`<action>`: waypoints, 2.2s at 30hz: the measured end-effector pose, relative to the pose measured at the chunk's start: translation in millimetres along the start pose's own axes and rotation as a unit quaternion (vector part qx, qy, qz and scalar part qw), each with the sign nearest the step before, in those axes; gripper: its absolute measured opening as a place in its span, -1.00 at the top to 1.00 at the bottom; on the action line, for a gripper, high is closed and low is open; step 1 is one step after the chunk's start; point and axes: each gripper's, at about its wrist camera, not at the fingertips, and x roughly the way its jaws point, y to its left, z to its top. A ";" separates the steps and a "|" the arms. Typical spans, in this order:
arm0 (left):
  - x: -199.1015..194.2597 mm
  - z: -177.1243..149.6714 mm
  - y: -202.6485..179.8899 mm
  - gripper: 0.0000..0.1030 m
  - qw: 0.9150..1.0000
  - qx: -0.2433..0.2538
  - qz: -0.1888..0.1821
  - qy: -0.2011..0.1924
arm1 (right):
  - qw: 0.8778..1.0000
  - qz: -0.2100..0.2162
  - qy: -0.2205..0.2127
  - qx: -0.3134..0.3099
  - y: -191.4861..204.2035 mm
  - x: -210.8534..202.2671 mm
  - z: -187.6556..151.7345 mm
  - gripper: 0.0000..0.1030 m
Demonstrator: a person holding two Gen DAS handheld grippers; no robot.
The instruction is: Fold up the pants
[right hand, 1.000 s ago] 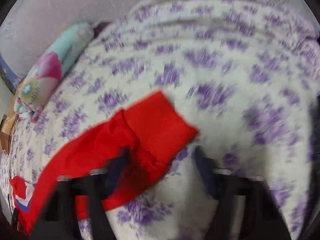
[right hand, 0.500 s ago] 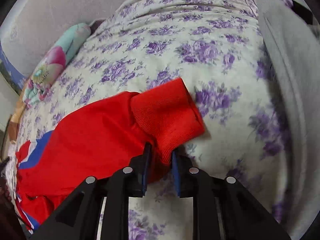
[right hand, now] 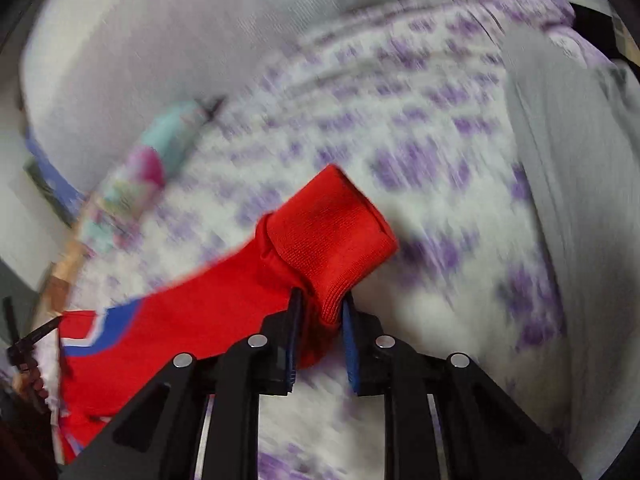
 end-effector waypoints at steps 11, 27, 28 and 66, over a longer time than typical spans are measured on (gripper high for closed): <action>96.5 17.8 -4.6 0.03 0.992 -0.004 0.111 0.060 | 0.997 -0.050 0.048 -0.034 21.3 65.5 6.6 0.00; -26.0 -134.3 32.2 -0.68 0.988 -0.047 0.042 0.140 | 0.980 0.080 0.145 -0.107 127.7 4.1 -101.7 0.89; -23.1 -143.1 36.9 -0.69 0.988 -0.065 0.034 0.139 | 0.986 0.079 0.109 -0.100 126.6 -12.1 -96.7 0.90; -48.4 -169.9 20.0 -0.65 0.987 -0.128 0.043 0.090 | 0.996 0.005 -0.004 0.094 -18.5 -102.7 -172.3 0.68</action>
